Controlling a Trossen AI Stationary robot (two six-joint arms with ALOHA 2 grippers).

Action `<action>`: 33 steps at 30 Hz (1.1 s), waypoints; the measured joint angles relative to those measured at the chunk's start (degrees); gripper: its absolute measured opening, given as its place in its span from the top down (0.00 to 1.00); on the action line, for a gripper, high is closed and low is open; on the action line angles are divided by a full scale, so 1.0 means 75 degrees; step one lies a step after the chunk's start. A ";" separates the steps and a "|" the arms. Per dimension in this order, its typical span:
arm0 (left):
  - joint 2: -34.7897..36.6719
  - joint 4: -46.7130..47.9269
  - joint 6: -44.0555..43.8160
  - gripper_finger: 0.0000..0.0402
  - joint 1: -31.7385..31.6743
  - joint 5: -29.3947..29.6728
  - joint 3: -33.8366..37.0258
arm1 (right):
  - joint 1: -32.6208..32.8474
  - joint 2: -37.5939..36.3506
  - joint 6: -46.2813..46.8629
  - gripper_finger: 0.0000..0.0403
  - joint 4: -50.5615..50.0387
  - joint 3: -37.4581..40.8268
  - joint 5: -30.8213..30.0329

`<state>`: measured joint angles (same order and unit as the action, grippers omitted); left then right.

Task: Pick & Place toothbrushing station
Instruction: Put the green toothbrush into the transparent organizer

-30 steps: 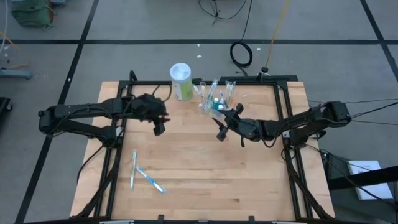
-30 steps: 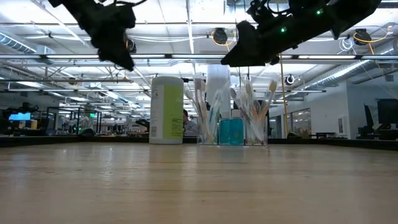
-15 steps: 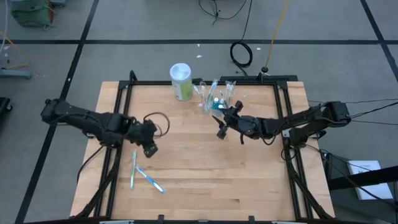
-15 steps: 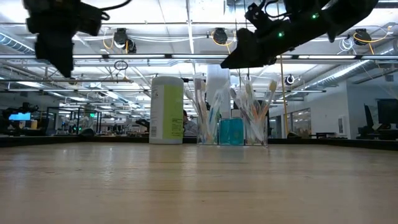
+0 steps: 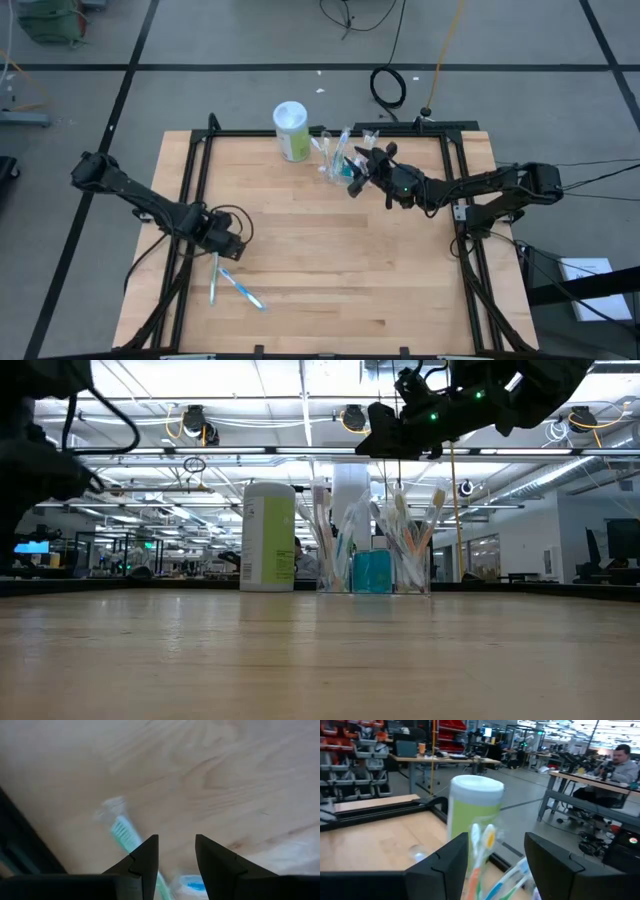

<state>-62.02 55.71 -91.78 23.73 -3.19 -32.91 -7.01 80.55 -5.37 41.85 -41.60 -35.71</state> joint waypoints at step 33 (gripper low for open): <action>-0.2346 -0.0743 -0.3389 0.71 0.2106 -0.0213 0.0055 | -0.0203 0.0003 0.0026 0.55 -0.0039 0.0000 0.0010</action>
<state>-79.61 50.14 -117.20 39.52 -4.79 -32.49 -8.54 80.58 -5.17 41.56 -41.60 -35.64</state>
